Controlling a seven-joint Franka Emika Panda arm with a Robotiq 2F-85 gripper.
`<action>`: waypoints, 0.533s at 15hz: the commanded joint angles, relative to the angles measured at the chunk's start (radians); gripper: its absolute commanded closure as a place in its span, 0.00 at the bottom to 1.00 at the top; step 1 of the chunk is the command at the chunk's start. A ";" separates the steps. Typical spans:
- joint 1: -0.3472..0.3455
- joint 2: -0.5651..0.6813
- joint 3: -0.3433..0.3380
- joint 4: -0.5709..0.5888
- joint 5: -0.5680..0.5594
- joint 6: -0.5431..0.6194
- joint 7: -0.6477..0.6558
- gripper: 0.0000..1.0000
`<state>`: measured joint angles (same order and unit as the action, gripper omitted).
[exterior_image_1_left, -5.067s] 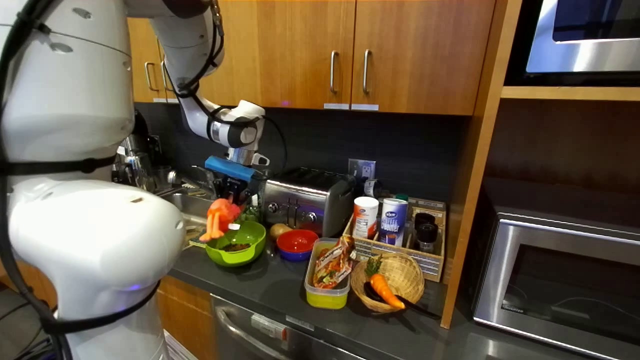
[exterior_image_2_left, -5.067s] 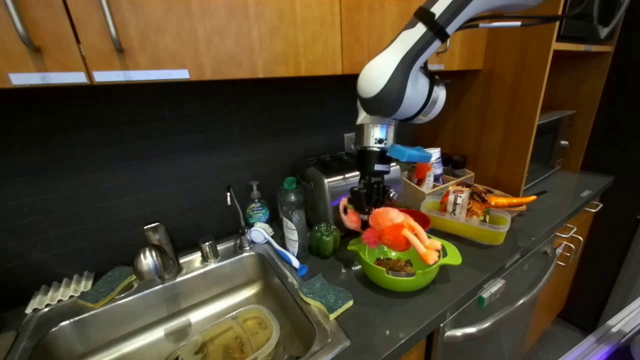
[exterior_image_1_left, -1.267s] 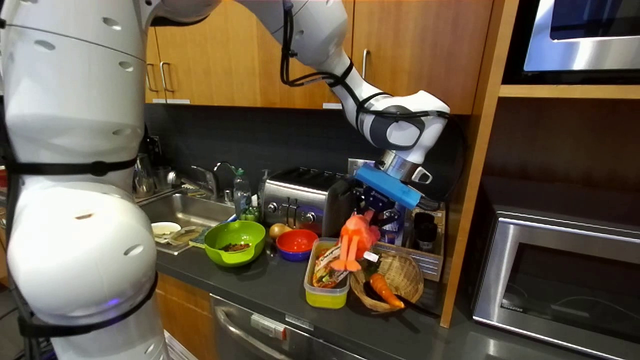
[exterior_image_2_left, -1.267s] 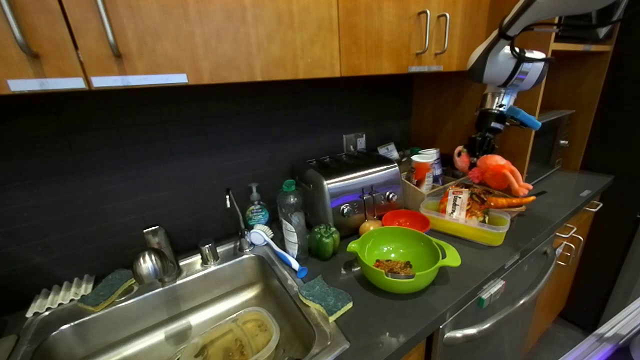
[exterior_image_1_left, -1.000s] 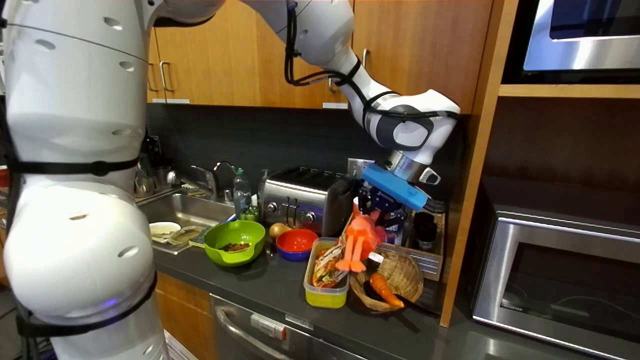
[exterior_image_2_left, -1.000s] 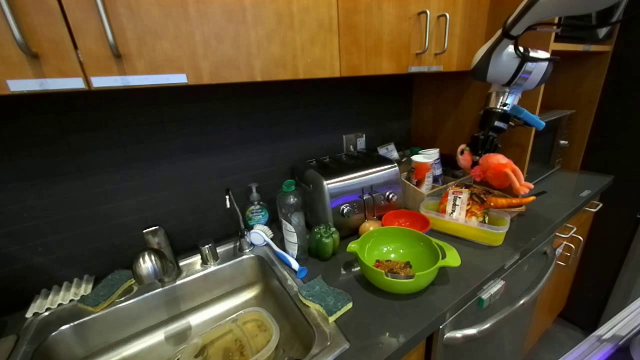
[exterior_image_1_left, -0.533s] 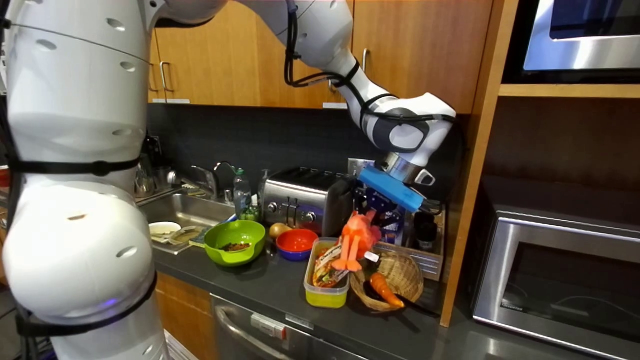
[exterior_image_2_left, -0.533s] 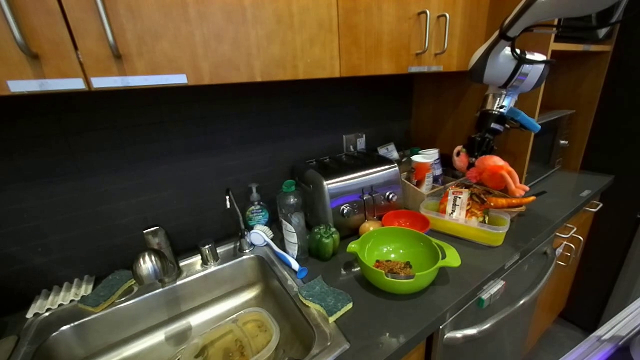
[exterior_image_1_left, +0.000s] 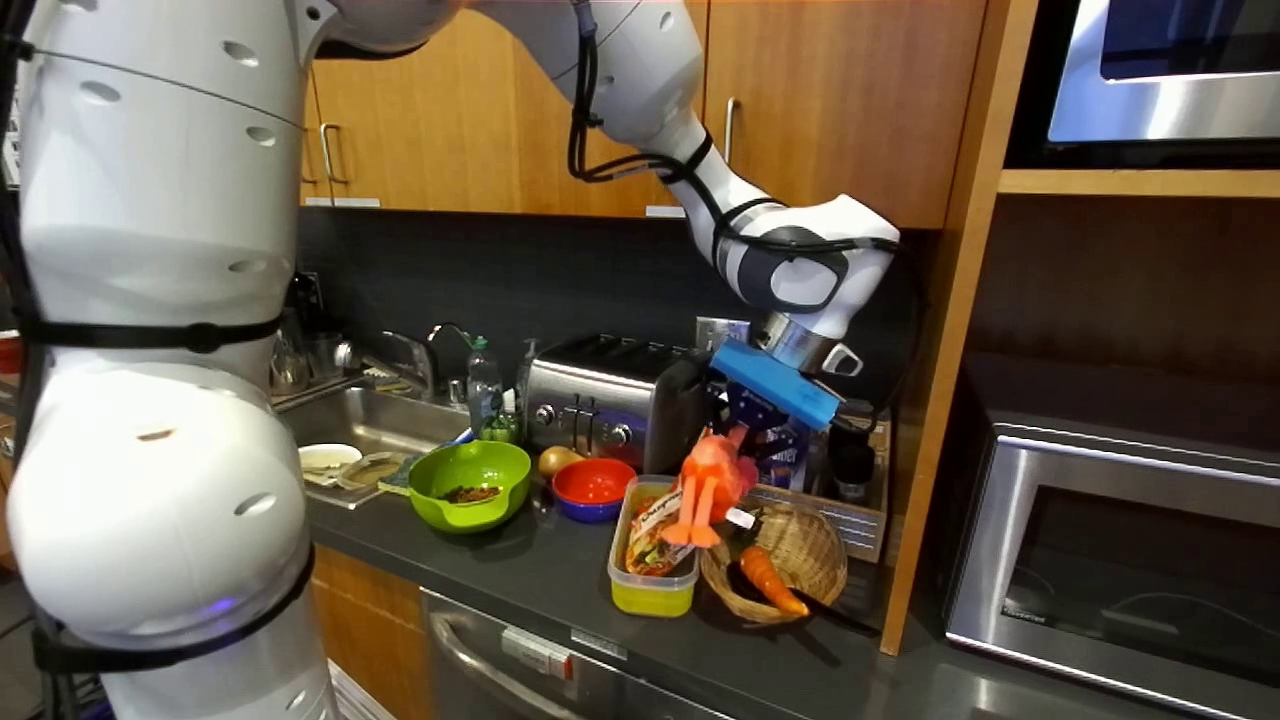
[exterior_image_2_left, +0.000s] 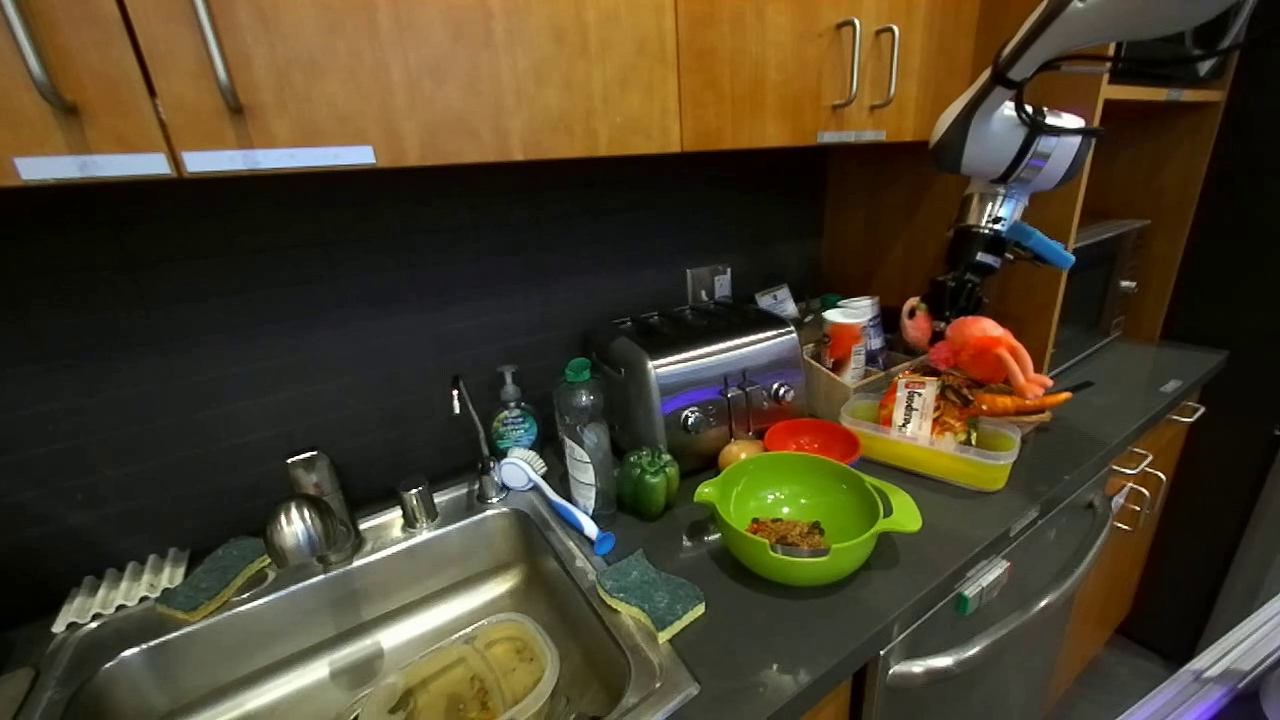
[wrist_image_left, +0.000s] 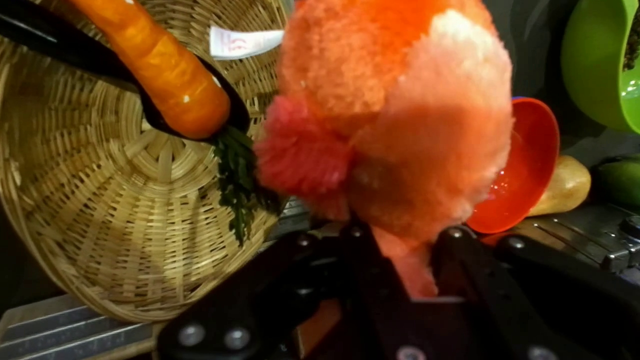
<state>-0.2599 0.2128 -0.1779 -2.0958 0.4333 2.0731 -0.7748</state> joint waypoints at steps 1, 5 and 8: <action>0.005 0.002 0.016 -0.012 -0.027 0.115 0.027 0.94; -0.002 0.011 0.017 -0.011 -0.058 0.255 0.034 0.94; -0.011 0.014 0.011 -0.010 -0.094 0.319 0.072 0.94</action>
<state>-0.2607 0.2341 -0.1666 -2.1027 0.3817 2.3398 -0.7506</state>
